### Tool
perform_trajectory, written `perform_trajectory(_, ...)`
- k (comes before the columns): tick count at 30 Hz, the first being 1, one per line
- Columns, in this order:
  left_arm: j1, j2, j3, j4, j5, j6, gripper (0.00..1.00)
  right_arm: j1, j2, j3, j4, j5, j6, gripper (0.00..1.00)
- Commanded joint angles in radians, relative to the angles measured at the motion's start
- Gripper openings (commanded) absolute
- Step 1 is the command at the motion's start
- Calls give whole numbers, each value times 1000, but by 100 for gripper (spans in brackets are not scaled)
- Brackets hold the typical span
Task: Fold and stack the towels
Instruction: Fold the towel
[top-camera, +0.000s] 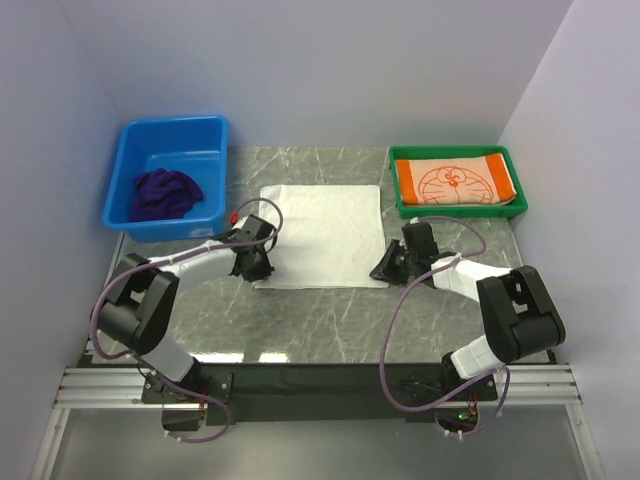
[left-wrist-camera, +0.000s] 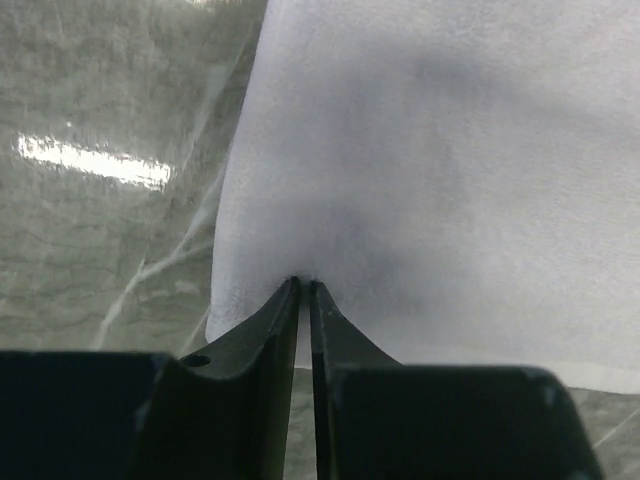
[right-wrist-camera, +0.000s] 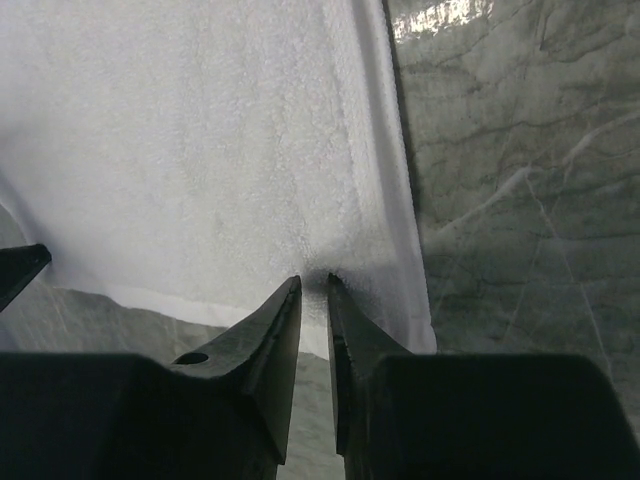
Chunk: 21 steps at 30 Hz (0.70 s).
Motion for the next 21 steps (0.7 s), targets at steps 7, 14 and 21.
perform_trajectory(7, -10, -227, -300, -115, 214, -45, 18, -11, -178, -165, -234, 3, -61, 28)
perform_trajectory(14, -70, -476, -327, -101, 297, -143, 41, -12, -435, -144, -282, 45, -87, 32)
perform_trajectory(21, -30, -404, -75, -32, 52, -80, 54, -11, -333, 32, -31, 32, -105, 34)
